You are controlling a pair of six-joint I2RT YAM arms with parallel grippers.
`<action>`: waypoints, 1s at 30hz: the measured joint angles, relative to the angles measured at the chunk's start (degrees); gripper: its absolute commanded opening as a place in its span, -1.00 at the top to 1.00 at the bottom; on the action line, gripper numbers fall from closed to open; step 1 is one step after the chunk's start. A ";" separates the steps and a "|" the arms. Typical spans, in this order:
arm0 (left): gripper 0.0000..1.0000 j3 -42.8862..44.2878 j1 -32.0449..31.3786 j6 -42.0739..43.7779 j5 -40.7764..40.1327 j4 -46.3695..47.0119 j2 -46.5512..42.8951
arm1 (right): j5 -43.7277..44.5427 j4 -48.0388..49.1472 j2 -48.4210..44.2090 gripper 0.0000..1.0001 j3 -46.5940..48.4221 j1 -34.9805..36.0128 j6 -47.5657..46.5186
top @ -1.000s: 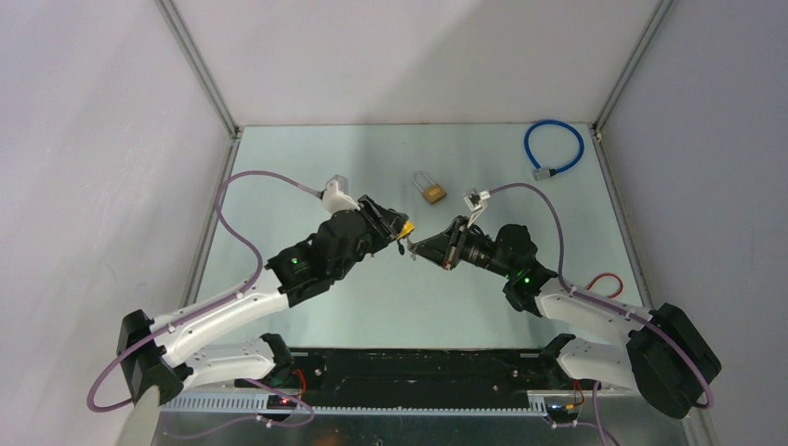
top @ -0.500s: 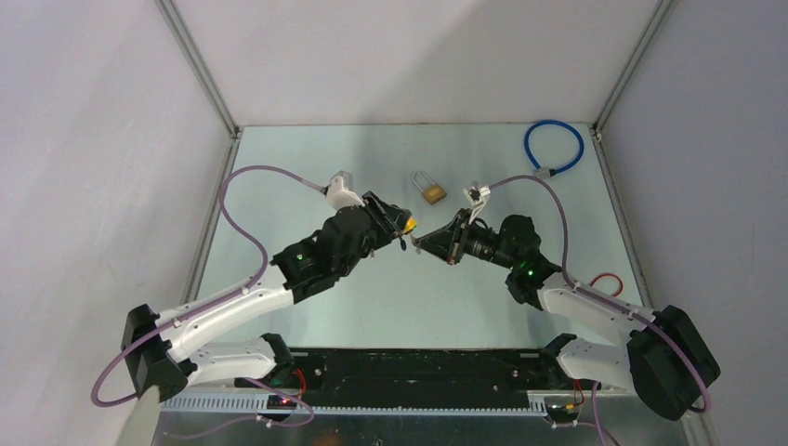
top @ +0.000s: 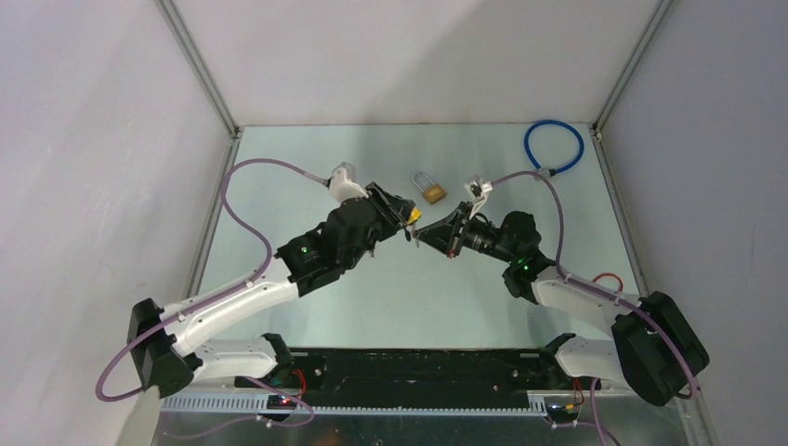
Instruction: Unlock with the key
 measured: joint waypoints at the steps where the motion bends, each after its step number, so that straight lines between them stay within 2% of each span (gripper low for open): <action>1: 1.00 0.63 0.00 0.31 0.02 -0.04 0.35 | -0.20 0.46 0.00 1.00 0.00 -0.24 0.17; 5: 1.00 2.43 -0.09 1.62 0.15 0.17 1.75 | -1.51 0.68 -0.94 1.00 0.00 -2.36 0.83; 10: 1.00 2.82 -0.52 3.50 -0.02 -0.20 1.95 | -2.97 -4.33 -4.17 1.00 0.83 -4.31 -0.20; 17: 1.00 2.82 -1.81 4.37 1.49 -5.77 2.19 | -0.37 -7.17 -7.72 1.00 3.98 -5.27 -3.34; 24: 1.00 2.80 -1.84 -0.66 2.10 -8.52 2.54 | 2.95 -6.82 -7.74 1.00 4.83 -4.11 -4.42; 30: 1.00 -1.31 2.64 -8.28 3.26 -8.94 -0.07 | 6.93 -4.87 -8.61 1.00 2.51 -3.78 -4.17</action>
